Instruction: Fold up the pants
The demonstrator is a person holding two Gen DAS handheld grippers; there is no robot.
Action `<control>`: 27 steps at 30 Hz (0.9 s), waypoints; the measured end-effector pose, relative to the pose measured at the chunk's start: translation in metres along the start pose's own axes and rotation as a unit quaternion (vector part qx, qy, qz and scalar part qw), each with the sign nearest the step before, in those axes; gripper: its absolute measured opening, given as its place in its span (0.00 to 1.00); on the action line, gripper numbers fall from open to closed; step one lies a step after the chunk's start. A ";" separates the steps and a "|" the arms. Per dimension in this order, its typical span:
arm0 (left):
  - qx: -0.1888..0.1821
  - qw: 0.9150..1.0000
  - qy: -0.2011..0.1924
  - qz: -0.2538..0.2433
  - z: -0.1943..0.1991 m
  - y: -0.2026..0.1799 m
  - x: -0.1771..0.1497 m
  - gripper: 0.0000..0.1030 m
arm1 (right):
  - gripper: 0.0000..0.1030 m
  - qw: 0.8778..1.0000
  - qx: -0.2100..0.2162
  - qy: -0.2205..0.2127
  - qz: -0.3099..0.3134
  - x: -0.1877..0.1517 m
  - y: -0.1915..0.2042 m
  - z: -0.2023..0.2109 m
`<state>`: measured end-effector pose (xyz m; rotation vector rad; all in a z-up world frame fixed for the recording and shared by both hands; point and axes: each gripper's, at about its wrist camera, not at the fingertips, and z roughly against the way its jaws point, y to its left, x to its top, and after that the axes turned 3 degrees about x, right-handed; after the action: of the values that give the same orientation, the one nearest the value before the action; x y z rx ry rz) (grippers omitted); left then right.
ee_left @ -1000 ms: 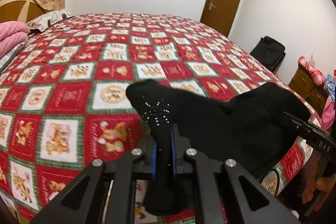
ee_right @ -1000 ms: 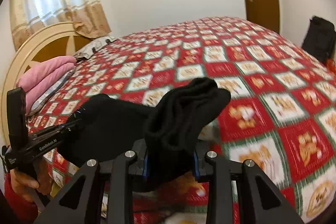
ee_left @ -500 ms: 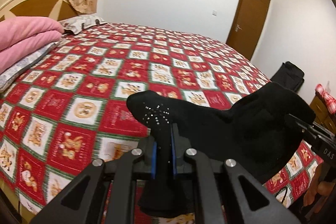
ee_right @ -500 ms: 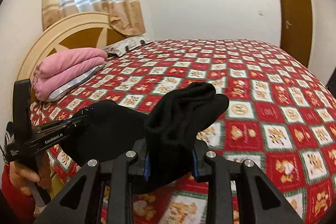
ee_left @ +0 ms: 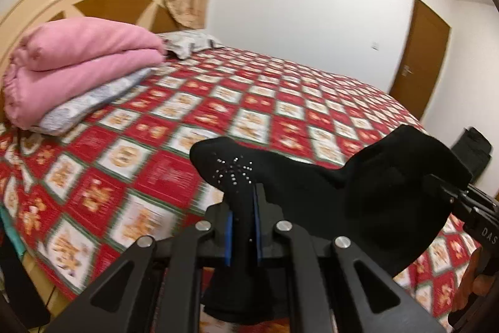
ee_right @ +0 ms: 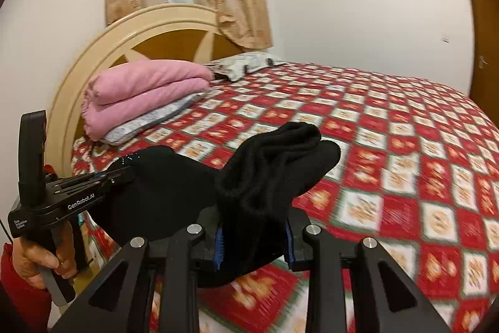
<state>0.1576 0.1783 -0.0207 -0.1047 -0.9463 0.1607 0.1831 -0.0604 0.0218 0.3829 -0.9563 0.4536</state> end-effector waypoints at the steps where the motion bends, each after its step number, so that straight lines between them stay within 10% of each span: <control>1: 0.008 1.000 -0.002 0.003 -0.002 0.006 0.003 0.11 | 0.29 1.000 0.004 0.000 0.004 0.003 0.006 -0.007; 14: 0.136 0.990 -0.037 0.013 -0.039 0.057 0.020 0.11 | 0.29 0.996 0.055 -0.015 0.067 0.042 0.045 -0.105; 27: 0.133 0.989 0.055 0.017 -0.091 0.070 -0.034 0.15 | 0.30 0.994 0.029 0.105 0.014 -0.023 -0.018 -0.186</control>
<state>0.2059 0.2390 -0.1123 0.1151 -0.8059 0.3081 0.3092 0.0131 -0.0968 0.3663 -0.7453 0.5363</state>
